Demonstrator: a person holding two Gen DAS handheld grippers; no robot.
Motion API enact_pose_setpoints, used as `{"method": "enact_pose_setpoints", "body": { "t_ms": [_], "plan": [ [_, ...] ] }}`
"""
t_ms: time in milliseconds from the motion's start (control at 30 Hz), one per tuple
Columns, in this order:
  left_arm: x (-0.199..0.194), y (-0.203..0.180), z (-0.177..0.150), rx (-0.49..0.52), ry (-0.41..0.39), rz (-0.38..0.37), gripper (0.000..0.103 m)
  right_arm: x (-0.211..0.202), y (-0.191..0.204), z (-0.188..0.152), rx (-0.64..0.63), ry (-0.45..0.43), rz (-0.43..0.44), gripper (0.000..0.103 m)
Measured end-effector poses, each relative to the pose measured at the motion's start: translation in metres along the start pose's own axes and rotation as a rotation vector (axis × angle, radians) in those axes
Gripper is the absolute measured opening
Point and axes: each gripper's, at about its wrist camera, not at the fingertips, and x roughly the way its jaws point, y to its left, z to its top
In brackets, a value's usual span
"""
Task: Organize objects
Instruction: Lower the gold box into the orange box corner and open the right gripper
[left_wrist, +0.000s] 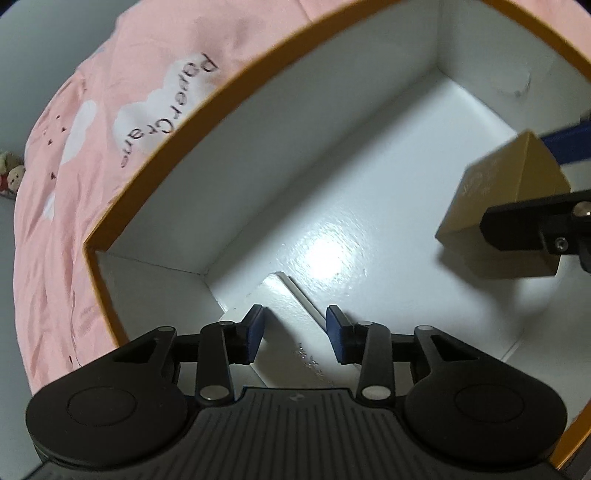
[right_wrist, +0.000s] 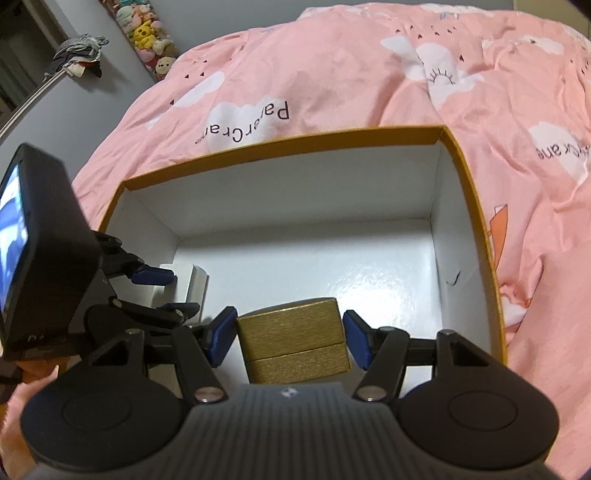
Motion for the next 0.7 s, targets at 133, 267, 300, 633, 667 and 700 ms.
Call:
{"method": "enact_pose_setpoints", "body": {
  "t_ms": [133, 267, 300, 633, 667, 700],
  "plan": [
    [-0.030, 0.020, -0.013, -0.121, -0.176, -0.026, 0.043, -0.001, -0.001, 0.002, 0.046, -0.020, 0.004, 0.064],
    [-0.074, 0.037, -0.027, -0.231, -0.290, -0.035, 0.044, 0.001, 0.003, 0.009, 0.096, -0.045, 0.011, 0.064],
    [-0.082, 0.042, -0.030, -0.271, -0.302, -0.030, 0.044, 0.003, 0.005, 0.012, 0.107, -0.049, 0.016, 0.064],
    [-0.081, 0.103, -0.045, -0.527, -0.271, -0.027, 0.043, 0.030, 0.041, 0.038, 0.219, -0.131, 0.065, 0.064],
    [-0.076, 0.104, -0.046, -0.542, -0.262, -0.042, 0.042, 0.034, 0.044, 0.040, 0.225, -0.136, 0.073, 0.064],
    [-0.073, 0.105, -0.049, -0.555, -0.258, -0.060, 0.041, 0.037, 0.047, 0.042, 0.229, -0.139, 0.079, 0.064]
  ]
}}
